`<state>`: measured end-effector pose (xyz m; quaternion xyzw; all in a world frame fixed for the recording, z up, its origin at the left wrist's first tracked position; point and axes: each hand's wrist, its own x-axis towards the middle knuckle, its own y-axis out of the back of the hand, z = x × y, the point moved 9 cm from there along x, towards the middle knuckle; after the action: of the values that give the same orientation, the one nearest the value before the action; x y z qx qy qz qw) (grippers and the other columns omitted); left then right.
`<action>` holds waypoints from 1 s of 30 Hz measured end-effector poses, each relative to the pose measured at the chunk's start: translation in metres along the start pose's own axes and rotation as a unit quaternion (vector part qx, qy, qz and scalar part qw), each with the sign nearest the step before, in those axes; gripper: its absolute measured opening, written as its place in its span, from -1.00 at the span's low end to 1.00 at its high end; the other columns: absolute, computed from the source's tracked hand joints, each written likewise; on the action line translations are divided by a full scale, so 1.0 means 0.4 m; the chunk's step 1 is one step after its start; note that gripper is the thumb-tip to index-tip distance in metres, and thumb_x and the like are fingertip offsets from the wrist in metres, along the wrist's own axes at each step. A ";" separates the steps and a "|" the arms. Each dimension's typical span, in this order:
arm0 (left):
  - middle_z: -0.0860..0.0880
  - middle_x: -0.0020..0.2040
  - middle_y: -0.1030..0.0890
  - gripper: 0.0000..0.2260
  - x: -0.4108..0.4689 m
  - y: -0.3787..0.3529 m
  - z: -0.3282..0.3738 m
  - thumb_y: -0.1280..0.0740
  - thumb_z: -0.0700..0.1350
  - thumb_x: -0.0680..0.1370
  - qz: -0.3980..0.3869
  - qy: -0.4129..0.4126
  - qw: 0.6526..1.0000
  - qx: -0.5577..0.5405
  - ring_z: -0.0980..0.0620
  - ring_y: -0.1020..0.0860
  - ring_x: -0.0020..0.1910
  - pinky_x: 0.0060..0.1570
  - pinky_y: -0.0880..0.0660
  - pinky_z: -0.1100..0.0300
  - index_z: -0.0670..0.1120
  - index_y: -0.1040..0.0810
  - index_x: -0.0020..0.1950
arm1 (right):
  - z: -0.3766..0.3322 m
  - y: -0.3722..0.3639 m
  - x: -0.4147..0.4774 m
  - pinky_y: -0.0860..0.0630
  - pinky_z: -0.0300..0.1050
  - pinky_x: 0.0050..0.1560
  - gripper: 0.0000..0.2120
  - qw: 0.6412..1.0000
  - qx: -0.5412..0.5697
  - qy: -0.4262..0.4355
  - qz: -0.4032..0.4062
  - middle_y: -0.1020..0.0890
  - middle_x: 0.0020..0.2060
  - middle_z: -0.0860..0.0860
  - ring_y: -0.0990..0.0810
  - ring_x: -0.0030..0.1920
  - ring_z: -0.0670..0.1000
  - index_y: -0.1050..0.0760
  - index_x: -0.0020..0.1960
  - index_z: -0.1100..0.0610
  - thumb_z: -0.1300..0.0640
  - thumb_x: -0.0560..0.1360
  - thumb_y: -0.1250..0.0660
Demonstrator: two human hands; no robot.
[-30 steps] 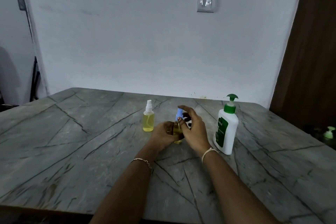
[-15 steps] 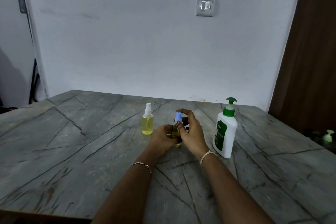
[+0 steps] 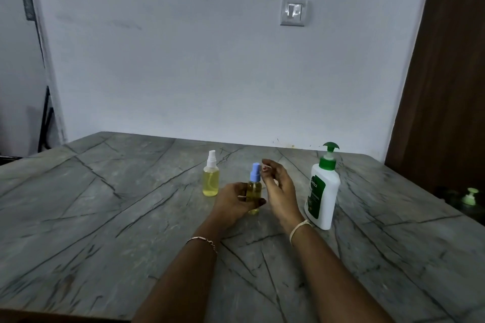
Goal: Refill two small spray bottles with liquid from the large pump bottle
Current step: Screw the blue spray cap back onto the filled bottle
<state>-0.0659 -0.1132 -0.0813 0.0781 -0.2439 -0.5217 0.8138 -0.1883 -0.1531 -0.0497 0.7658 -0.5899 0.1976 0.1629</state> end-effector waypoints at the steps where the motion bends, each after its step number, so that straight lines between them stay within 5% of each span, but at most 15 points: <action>1: 0.00 0.02 -0.65 -0.61 -0.001 0.000 0.000 -0.53 -0.10 0.35 -0.003 0.000 1.000 0.004 0.10 -0.61 -0.02 -0.01 -0.52 0.29 -0.11 -0.58 0.14 | 0.003 -0.012 -0.003 -0.42 -0.49 -0.17 -0.80 0.999 0.024 -0.018 -0.019 -0.57 -0.02 -0.16 -0.53 -0.01 -0.22 -0.49 0.21 -0.01 0.12 0.60 -0.22; 5: 0.00 0.02 -0.65 -0.63 0.001 0.003 -0.001 -0.53 -0.10 0.35 0.001 0.003 1.000 0.014 0.07 -0.62 0.00 0.07 -0.53 0.20 -0.11 -0.59 0.12 | 0.005 -0.011 -0.005 -0.43 -0.48 -0.18 -0.78 0.999 0.033 -0.023 -0.005 -0.59 -0.09 -0.16 -0.56 -0.11 -0.32 -0.48 0.22 0.02 0.14 0.61 -0.18; 10: 0.01 0.00 -0.66 -0.62 0.003 0.002 -0.002 -0.55 -0.04 0.34 0.004 -0.001 1.000 0.023 0.12 -0.61 -0.05 0.04 -0.53 0.25 -0.08 -0.60 0.11 | 0.023 0.030 0.009 -0.43 -0.19 -0.09 -0.79 0.998 0.025 -0.018 0.059 -0.61 -0.17 -0.04 -0.59 -0.12 -0.11 -0.52 0.14 0.06 0.16 0.63 -0.13; 17: -0.04 0.05 -0.64 -0.63 -0.002 0.004 0.005 -0.51 -0.12 0.38 -0.003 -0.007 1.000 0.030 0.09 -0.59 -0.02 0.05 -0.50 0.25 -0.12 -0.57 0.16 | 0.041 -0.036 0.004 -0.48 -0.17 0.19 -0.75 0.997 0.033 -0.042 -0.048 -0.60 0.13 -0.01 -0.55 0.15 -0.06 -0.51 0.23 0.04 0.13 0.63 -0.13; 23: -0.05 0.01 -0.67 -0.63 0.001 0.004 0.001 -0.54 -0.09 0.34 0.000 -0.010 1.000 0.015 0.08 -0.63 -0.05 0.08 -0.55 0.17 -0.10 -0.60 0.12 | 0.040 -0.004 0.015 -0.51 -0.02 0.19 -0.77 0.999 0.024 -0.016 0.017 -0.60 0.09 -0.04 -0.56 0.14 0.01 -0.55 0.12 0.04 0.20 0.61 -0.16; 26: -0.03 0.03 -0.67 -0.59 0.003 0.002 0.000 -0.53 -0.05 0.35 -0.004 -0.009 1.000 0.023 0.10 -0.62 -0.04 0.04 -0.52 0.25 -0.10 -0.58 0.16 | 0.036 0.003 0.017 -0.51 -0.06 0.15 -0.79 1.000 0.019 -0.009 0.023 -0.60 0.06 -0.09 -0.57 0.12 0.00 -0.56 0.12 0.02 0.19 0.60 -0.18; 30: -0.03 0.07 -0.65 -0.57 0.006 -0.001 -0.008 -0.52 -0.05 0.36 -0.011 0.006 1.000 0.023 0.07 -0.60 0.03 0.11 -0.51 0.19 -0.10 -0.56 0.19 | 0.026 -0.011 0.013 -0.45 -0.36 0.03 -0.79 0.999 0.038 -0.011 -0.006 -0.60 0.10 -0.07 -0.54 0.15 -0.09 -0.54 0.14 0.02 0.17 0.61 -0.18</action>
<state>-0.0638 -0.1159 -0.0836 0.1024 -0.2501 -0.5242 0.8076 -0.1816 -0.1612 -0.0562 0.7769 -0.5794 0.2105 0.1282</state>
